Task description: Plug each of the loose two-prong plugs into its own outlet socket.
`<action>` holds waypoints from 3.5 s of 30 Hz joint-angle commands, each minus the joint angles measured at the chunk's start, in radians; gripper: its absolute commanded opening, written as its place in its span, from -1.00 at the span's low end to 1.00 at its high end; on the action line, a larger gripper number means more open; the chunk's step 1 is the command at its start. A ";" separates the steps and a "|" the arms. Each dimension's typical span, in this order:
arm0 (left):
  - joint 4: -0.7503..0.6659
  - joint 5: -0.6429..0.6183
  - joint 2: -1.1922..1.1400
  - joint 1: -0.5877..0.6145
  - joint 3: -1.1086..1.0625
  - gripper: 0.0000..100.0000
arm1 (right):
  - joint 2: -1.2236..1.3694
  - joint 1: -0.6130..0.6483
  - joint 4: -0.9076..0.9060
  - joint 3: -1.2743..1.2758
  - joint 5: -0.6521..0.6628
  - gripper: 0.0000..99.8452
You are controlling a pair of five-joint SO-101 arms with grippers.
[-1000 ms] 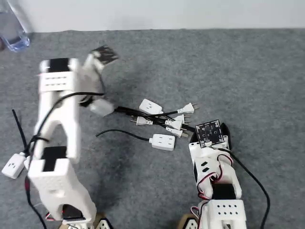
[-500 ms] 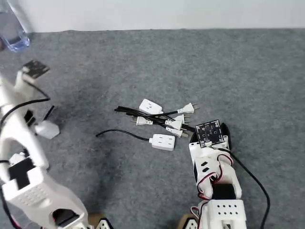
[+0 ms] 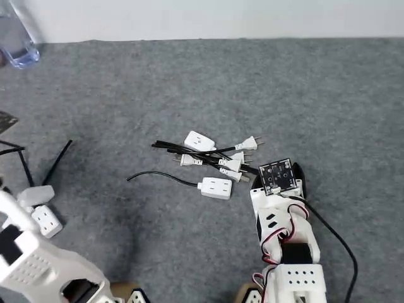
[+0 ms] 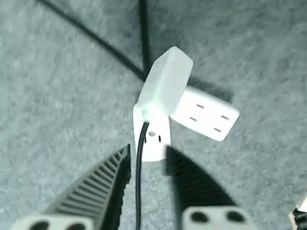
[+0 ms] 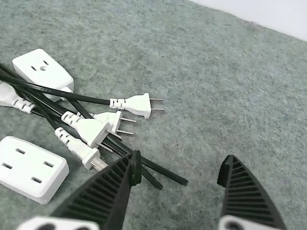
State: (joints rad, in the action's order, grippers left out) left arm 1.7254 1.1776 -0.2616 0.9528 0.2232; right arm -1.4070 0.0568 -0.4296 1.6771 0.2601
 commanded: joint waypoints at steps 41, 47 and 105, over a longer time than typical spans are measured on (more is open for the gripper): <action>-0.896 -0.476 -0.133 -0.930 -0.124 -0.42 | 0.008 -0.001 0.024 0.012 0.011 -0.49; -0.896 -0.434 -0.261 -0.919 -0.001 -0.42 | 0.008 -0.001 0.025 0.012 0.011 -0.49; -0.425 -0.474 0.740 -0.953 -0.799 -0.42 | 0.019 0.127 -0.513 -0.377 0.017 -0.48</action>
State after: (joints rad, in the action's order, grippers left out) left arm 1.3863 0.5639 0.3629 0.0675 -0.4242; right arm -1.3917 0.1534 -0.9406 1.2996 0.2862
